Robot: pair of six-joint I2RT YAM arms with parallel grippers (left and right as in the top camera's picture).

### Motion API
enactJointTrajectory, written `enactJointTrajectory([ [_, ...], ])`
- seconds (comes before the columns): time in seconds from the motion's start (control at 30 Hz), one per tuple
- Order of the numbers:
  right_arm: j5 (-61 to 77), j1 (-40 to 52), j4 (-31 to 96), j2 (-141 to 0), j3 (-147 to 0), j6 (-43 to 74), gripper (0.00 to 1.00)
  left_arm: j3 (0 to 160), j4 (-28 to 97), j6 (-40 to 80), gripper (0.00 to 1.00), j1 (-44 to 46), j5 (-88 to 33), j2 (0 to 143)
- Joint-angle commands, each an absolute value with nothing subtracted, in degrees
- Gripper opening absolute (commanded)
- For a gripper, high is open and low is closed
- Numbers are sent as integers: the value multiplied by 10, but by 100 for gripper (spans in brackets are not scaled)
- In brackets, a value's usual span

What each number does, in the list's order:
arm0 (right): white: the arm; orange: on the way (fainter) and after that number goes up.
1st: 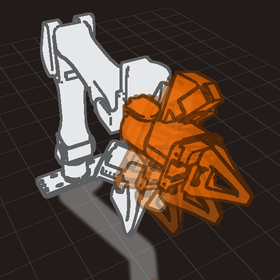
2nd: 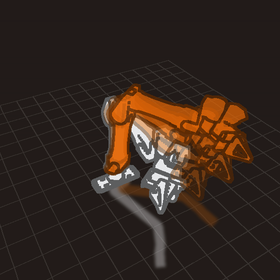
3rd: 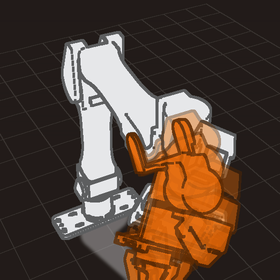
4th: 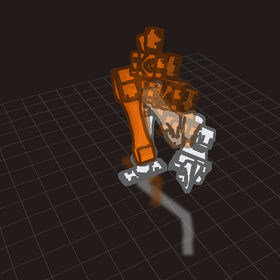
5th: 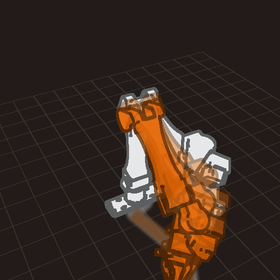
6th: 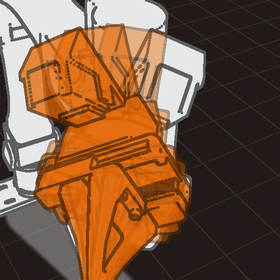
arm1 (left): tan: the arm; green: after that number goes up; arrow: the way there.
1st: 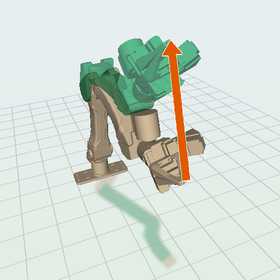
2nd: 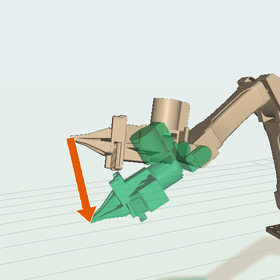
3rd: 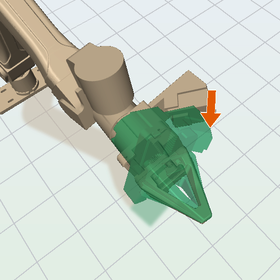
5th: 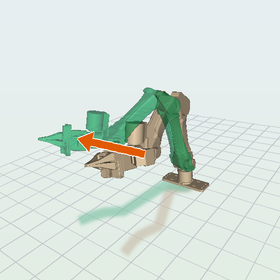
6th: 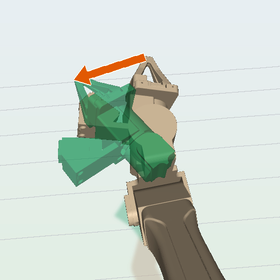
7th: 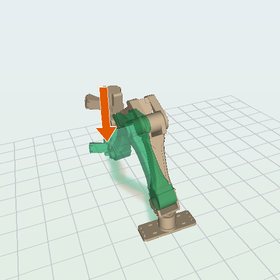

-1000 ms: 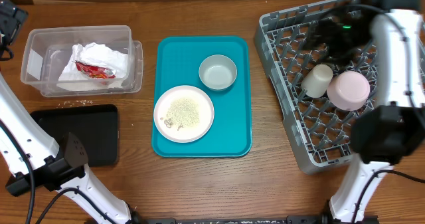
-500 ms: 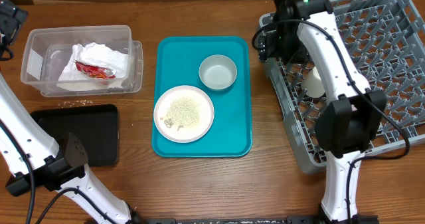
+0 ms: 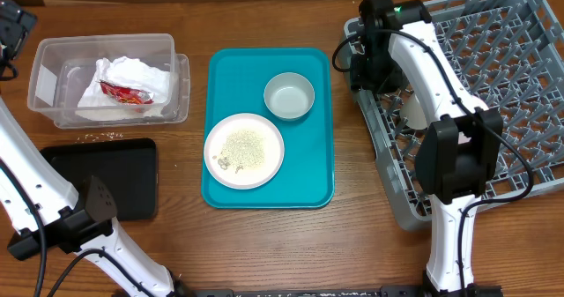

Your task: Sort waste into correct bins and load items into the dishwasher

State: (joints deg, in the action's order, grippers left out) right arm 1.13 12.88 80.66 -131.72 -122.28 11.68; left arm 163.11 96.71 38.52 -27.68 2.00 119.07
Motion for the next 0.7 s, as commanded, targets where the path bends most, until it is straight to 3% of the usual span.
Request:
enactJointTrajectory([
  [0.0,14,127,791,-1321,-1215,126,42,1631,968,373,100,-273,25,1199],
  [0.4,-8,113,722,-1321,-1215,205,16,1631,968,373,100,-273,25,1199],
  [0.67,-11,89,693,-1321,-1215,226,15,1631,968,373,100,-273,25,1199],
])
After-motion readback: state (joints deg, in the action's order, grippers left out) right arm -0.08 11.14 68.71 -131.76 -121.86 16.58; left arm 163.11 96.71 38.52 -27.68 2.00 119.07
